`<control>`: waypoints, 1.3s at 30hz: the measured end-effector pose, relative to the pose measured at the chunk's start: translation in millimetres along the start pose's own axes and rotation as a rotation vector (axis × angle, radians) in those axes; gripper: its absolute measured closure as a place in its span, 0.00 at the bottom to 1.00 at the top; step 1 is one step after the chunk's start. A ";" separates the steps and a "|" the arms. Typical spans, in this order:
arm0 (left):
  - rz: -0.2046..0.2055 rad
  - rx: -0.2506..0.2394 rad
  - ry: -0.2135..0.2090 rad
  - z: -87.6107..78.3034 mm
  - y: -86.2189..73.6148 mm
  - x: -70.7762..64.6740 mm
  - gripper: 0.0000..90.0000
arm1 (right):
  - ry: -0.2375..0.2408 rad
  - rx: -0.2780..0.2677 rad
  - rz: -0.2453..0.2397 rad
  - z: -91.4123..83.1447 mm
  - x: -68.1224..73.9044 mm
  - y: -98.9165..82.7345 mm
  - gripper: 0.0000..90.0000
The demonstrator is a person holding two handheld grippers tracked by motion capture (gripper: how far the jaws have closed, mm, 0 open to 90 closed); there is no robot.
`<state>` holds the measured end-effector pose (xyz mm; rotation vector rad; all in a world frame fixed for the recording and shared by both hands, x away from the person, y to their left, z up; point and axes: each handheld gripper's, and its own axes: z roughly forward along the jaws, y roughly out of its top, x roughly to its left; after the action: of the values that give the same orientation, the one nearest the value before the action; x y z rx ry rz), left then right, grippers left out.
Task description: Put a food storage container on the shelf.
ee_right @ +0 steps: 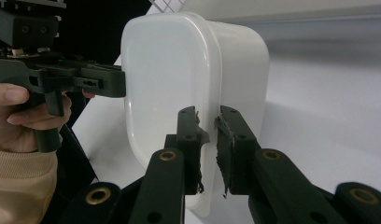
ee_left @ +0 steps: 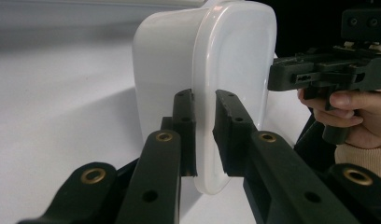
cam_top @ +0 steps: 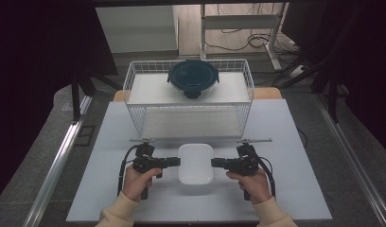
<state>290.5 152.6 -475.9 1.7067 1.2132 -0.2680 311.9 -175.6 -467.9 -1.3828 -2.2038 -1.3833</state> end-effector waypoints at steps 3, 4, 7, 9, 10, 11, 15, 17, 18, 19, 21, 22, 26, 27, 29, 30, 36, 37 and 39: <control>0.016 -0.012 -0.007 -4.9 1.2 -4.0 0.88 | 0.003 -0.011 -0.022 -3.8 5.4 1.8 0.88; 0.024 -0.017 -0.007 -6.9 2.0 -6.2 0.88 | 0.004 -0.013 -0.028 -4.8 6.9 2.3 0.88; 0.042 -0.031 -0.010 -11.8 3.7 -12.1 0.88 | -0.001 -0.025 -0.056 -10.2 14.4 4.5 0.88; 0.054 -0.040 -0.014 -14.7 4.5 -15.0 0.88 | 0.000 -0.035 -0.068 -13.7 18.1 5.6 0.88; 0.059 -0.045 -0.017 -16.7 5.0 -17.2 0.88 | 0.002 -0.040 -0.074 -15.7 20.1 6.3 0.88; 0.063 -0.049 -0.019 -18.0 5.3 -18.7 0.88 | 0.003 -0.046 -0.085 -18.2 22.7 7.1 0.88; 0.073 -0.061 -0.023 -21.9 6.4 -22.3 0.88 | 0.002 -0.060 -0.113 -24.2 30.7 9.3 0.88; 0.077 -0.068 -0.023 -23.0 6.7 -24.1 0.88 | -0.004 -0.064 -0.125 -26.1 33.8 9.8 0.88; 0.080 -0.068 -0.022 -23.4 6.8 -24.6 0.88 | -0.005 -0.069 -0.133 -26.5 34.7 10.0 0.88; 0.084 -0.071 -0.022 -24.2 7.1 -25.6 0.88 | -0.008 -0.069 -0.135 -26.8 35.5 10.1 0.88; 0.088 -0.073 -0.021 -25.2 7.4 -26.5 0.88 | -0.006 -0.074 -0.140 -28.0 36.9 10.8 0.88; 0.090 -0.075 -0.021 -25.7 7.6 -27.3 0.88 | -0.006 -0.074 -0.140 -28.3 37.2 10.9 0.88; 0.097 -0.080 -0.023 -27.9 8.9 -30.1 0.88 | -0.007 -0.080 -0.152 -31.0 40.0 12.6 0.88; 0.099 -0.083 -0.024 -28.4 9.4 -31.0 0.88 | -0.007 -0.080 -0.156 -31.8 40.9 13.1 0.88; 0.107 -0.082 -0.023 -29.9 11.0 -32.3 0.88 | -0.006 -0.084 -0.159 -33.0 42.0 13.9 0.88; 0.110 -0.082 -0.022 -30.4 12.3 -33.3 0.88 | -0.007 -0.085 -0.159 -33.6 43.0 14.6 0.88; 0.123 -0.095 -0.025 -36.2 21.1 -36.7 0.88 | -0.009 -0.090 -0.181 -36.5 47.3 23.8 0.88; 0.126 -0.097 -0.023 -36.8 22.4 -37.1 0.88 | -0.008 -0.093 -0.185 -37.1 48.4 26.0 0.88; 0.134 -0.103 -0.017 -39.4 26.4 -40.0 0.88 | -0.012 -0.096 -0.195 -37.8 50.4 29.4 0.88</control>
<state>279.7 160.1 -415.3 1.6842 1.0768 -0.1365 296.6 -171.2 -400.2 -1.2352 -2.3622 -1.5682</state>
